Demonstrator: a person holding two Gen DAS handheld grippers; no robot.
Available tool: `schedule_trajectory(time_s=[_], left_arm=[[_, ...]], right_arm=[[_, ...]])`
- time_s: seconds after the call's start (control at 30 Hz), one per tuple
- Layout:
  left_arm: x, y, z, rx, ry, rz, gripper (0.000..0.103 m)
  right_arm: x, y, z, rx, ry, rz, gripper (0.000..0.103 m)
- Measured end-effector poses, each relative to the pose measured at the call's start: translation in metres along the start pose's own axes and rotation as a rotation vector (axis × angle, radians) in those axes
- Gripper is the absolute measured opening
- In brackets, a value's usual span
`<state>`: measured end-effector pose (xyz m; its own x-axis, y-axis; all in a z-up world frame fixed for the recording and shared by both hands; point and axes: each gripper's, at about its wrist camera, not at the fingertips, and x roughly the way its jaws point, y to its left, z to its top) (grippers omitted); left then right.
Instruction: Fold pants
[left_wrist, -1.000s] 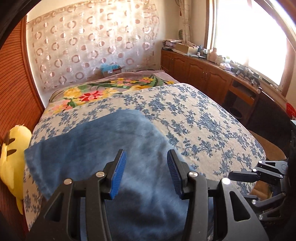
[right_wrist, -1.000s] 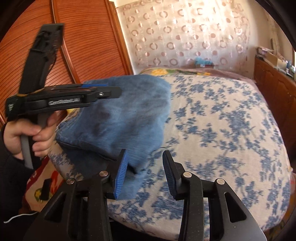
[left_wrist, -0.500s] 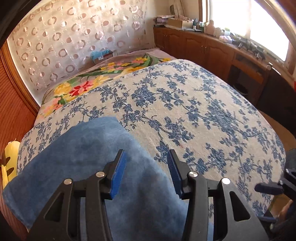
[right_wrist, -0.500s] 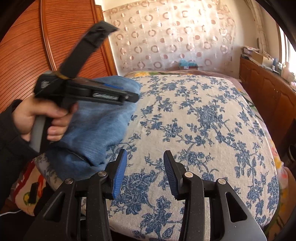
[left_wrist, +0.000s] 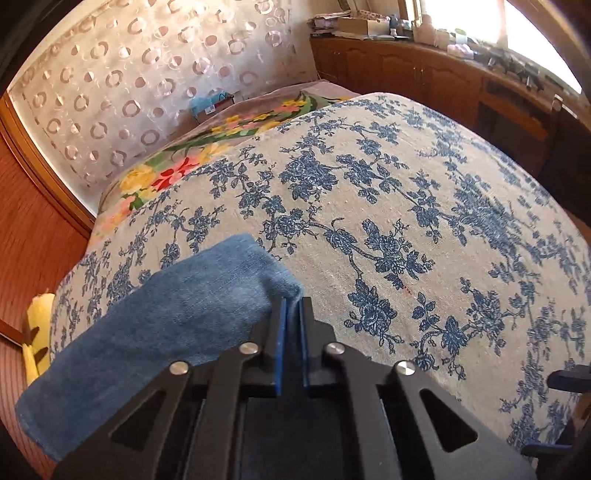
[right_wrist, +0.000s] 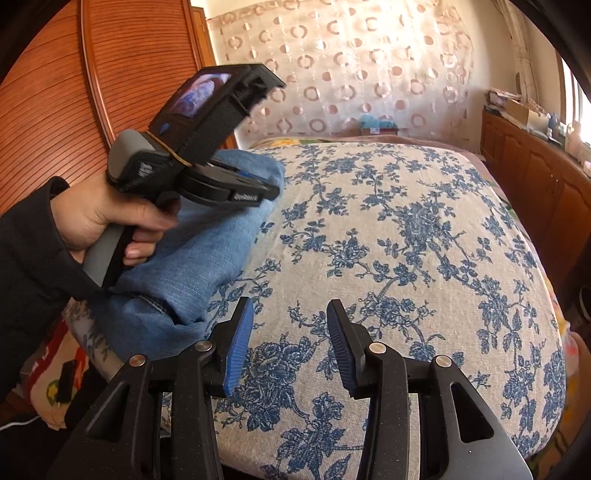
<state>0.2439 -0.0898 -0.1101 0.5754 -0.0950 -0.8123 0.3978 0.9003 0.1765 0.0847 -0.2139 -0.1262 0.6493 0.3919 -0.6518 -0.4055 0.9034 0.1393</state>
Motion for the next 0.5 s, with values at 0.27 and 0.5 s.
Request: schedule_trajectory(time_s=[0.27,0.5], left_arm=[[-0.06,0.03,-0.011,-0.081,-0.135,-0.041,0.0],[-0.104,0.056,-0.029,-0.116,-0.21,-0.046,0.0]], right_arm=[[0.01,0.007,0.004,-0.017,0.01,0.002,0.042],[0.024,0.006,0.016,-0.024,0.002,0.001,0.042]])
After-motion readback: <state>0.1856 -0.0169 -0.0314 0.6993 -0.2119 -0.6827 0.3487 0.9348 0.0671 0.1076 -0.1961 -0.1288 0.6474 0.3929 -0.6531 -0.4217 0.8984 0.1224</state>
